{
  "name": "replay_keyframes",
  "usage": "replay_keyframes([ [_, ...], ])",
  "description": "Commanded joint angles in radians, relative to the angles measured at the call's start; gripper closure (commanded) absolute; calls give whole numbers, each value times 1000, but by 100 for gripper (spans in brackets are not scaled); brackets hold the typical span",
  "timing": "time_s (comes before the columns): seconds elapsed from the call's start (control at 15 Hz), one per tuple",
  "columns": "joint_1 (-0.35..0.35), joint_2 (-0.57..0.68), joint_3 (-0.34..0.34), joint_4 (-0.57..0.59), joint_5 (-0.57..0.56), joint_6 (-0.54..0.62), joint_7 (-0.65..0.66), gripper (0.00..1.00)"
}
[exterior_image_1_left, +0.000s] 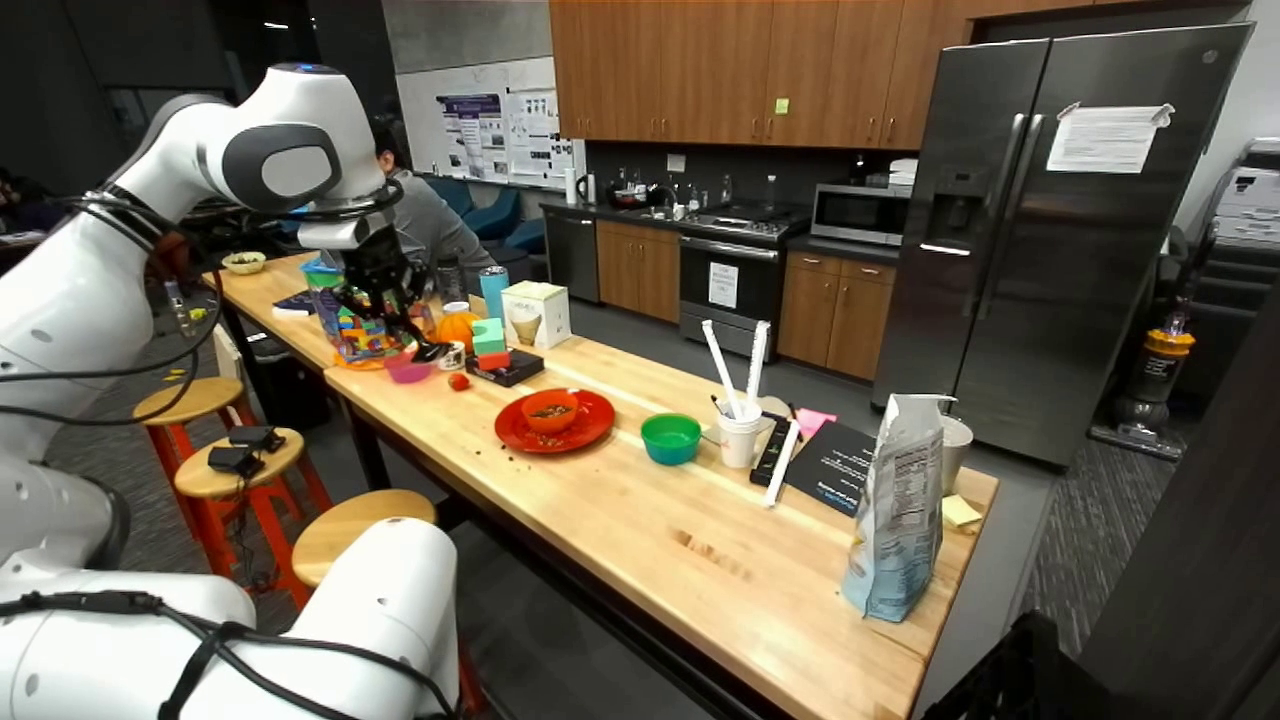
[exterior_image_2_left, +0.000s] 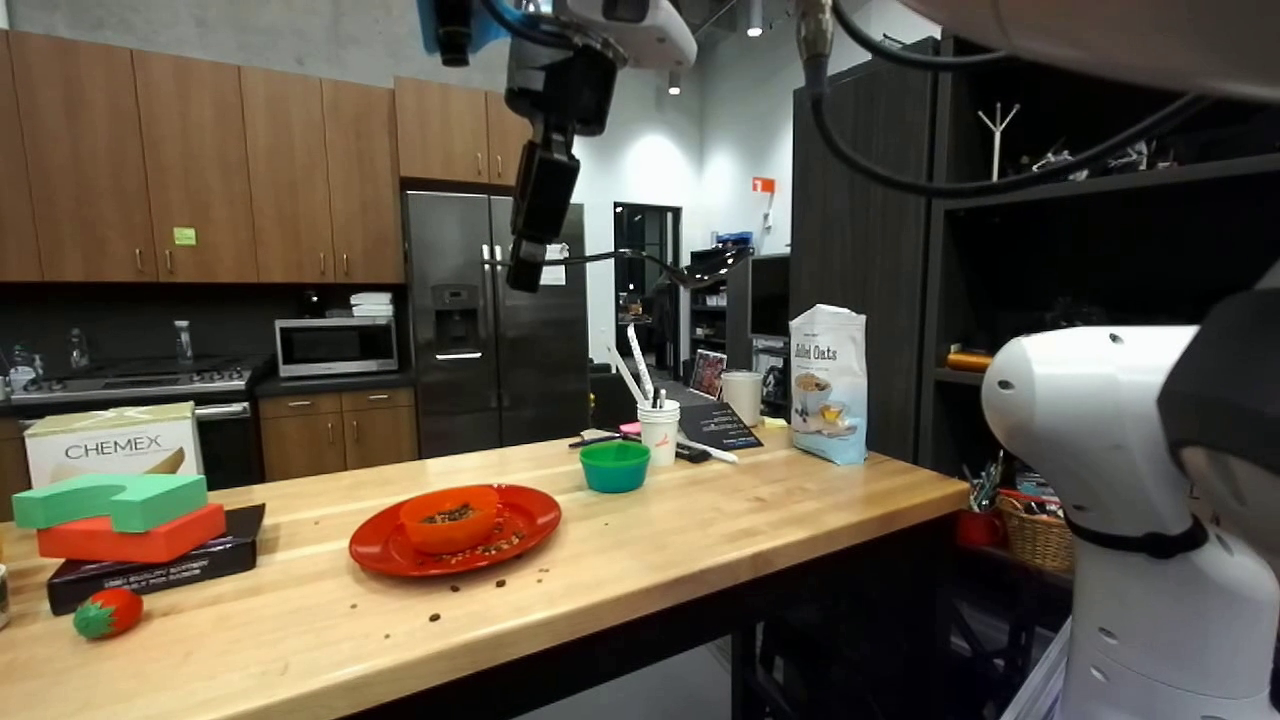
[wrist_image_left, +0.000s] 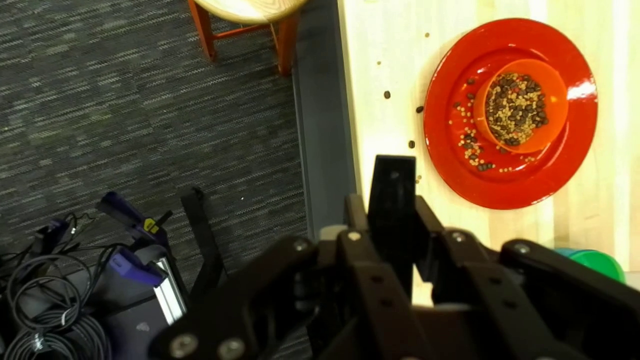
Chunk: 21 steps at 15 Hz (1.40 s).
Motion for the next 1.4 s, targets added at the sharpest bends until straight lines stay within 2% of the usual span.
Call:
replay_keyframes([
  [0.0, -22, 12, 3, -1, 11, -18, -3, 94],
  [0.33, -60, 15, 27, 27, -3, -2, -1, 94],
  [0.4, -74, 17, 30, 40, -13, 0, 4, 63],
  [0.47, -85, 16, 31, 55, -22, -1, 2, 49],
  [0.73, -119, 25, 29, 94, -40, -1, 1, 27],
  [0.93, -131, 37, 25, 114, -53, 2, 5, 5],
  [1.07, -119, 32, 25, 129, -73, 10, 8, 0],
  [1.13, -110, 32, 23, 133, -73, 11, 12, 0],
  [1.2, -122, 31, 37, 127, -59, 2, 1, 4],
  [1.27, -120, 31, 36, 134, -61, 3, 2, 0],
  [1.33, -119, 30, 36, 139, -62, 4, 4, 0],
])
